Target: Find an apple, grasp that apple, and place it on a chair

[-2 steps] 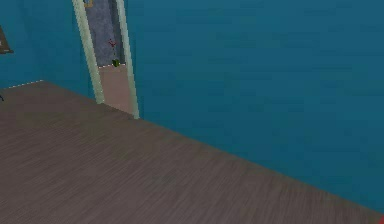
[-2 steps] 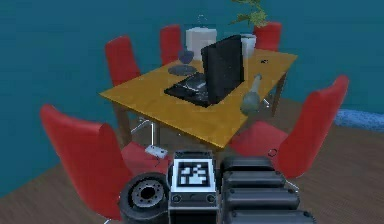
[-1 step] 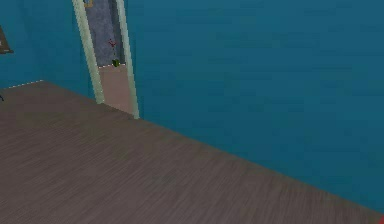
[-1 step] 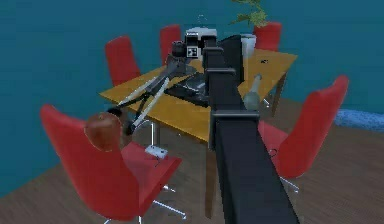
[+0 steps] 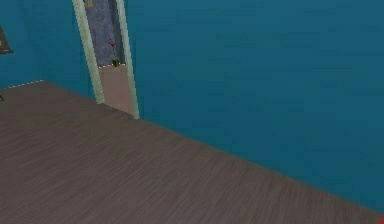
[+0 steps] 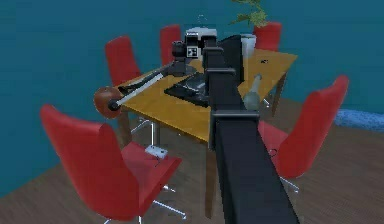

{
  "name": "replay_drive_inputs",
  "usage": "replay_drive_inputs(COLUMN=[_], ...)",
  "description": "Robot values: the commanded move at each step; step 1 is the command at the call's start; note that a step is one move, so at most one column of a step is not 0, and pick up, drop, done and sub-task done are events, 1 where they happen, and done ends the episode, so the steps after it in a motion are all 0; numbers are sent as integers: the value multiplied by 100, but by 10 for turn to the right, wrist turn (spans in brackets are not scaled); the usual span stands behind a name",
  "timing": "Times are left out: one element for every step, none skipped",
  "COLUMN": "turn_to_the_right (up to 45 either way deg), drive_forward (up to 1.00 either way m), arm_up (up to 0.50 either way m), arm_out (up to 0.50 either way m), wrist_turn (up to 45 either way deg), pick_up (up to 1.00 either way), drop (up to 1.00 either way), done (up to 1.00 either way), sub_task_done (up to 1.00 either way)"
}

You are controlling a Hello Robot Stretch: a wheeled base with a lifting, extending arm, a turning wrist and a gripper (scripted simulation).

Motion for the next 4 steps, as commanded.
replay_drive_inputs(turn_to_the_right=[0, 0, 0, 0], drive_forward=[0, 0, 0, 0], arm_up=[-30, -50, 0, 0], arm_out=[0, 0, 0, -10], wrist_turn=[0, 0, 0, 0], pick_up=[0, 0, 0, 0], drop=[0, 0, 100, 0], done=[0, 0, 0, 0], sub_task_done=[0, 0, 0, 0])
